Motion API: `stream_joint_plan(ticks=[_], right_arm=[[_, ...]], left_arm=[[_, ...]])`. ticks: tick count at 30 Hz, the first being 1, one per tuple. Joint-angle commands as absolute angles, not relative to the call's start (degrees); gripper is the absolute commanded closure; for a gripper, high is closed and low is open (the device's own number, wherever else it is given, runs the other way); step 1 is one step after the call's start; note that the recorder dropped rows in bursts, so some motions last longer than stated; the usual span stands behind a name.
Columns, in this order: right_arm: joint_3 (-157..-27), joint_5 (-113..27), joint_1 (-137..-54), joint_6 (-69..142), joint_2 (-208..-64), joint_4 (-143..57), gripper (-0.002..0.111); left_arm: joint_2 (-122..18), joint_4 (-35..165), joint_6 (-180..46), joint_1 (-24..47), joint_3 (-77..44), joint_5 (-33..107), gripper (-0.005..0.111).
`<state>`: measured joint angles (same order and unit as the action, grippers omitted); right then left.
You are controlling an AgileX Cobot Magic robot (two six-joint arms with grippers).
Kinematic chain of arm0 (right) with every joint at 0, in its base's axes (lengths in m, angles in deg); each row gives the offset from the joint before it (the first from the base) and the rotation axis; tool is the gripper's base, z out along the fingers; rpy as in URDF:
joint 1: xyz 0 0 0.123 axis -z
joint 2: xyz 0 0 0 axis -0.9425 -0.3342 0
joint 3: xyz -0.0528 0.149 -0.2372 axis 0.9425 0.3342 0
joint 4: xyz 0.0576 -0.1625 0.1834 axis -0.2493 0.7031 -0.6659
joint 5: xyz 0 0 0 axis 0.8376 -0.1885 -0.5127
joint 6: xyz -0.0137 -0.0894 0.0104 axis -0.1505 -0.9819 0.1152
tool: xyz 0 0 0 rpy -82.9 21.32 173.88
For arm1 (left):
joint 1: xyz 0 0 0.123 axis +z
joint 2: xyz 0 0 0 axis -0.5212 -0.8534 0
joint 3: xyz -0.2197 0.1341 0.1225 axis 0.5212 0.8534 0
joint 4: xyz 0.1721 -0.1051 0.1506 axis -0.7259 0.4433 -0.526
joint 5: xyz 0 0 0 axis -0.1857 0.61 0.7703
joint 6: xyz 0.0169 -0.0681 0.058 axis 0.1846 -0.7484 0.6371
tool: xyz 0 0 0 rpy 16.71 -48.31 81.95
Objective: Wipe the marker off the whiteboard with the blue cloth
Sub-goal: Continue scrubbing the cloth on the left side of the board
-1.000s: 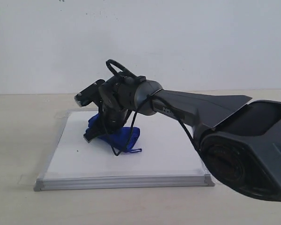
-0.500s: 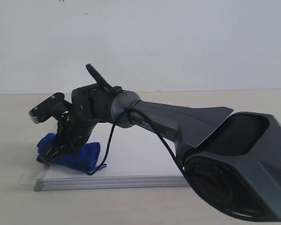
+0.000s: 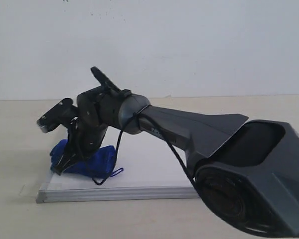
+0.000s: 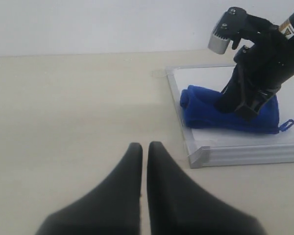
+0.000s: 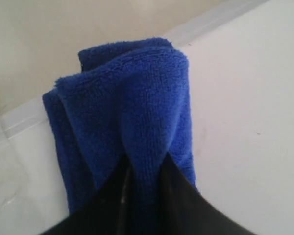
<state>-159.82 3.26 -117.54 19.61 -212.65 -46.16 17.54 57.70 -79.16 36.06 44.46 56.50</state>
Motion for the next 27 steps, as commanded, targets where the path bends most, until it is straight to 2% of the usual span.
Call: stream_joint_plan(ticks=[1,6,10,20,27], right_arm=[[-161.0,6.7,-116.6,21.8,-213.4,-45.4,0.109],[-162.1,6.8,-111.7,29.1,-214.1,-40.2,0.109],[-162.1,10.5,-110.9,30.1,-215.6,-38.6,0.109],[-164.6,13.9,-119.4,20.9,-215.9,-42.1,0.109],[-165.4,9.1,-118.4,19.1,-216.7,-43.7,0.109]], left_arm=[[17.7,58.1,-79.1,35.8,44.4,56.2,0.103],[17.7,58.1,-79.1,35.8,44.4,56.2,0.103],[17.7,58.1,-79.1,35.8,44.4,56.2,0.103],[17.7,58.1,-79.1,35.8,44.4,56.2,0.103],[17.7,58.1,-79.1,35.8,44.4,56.2,0.103]])
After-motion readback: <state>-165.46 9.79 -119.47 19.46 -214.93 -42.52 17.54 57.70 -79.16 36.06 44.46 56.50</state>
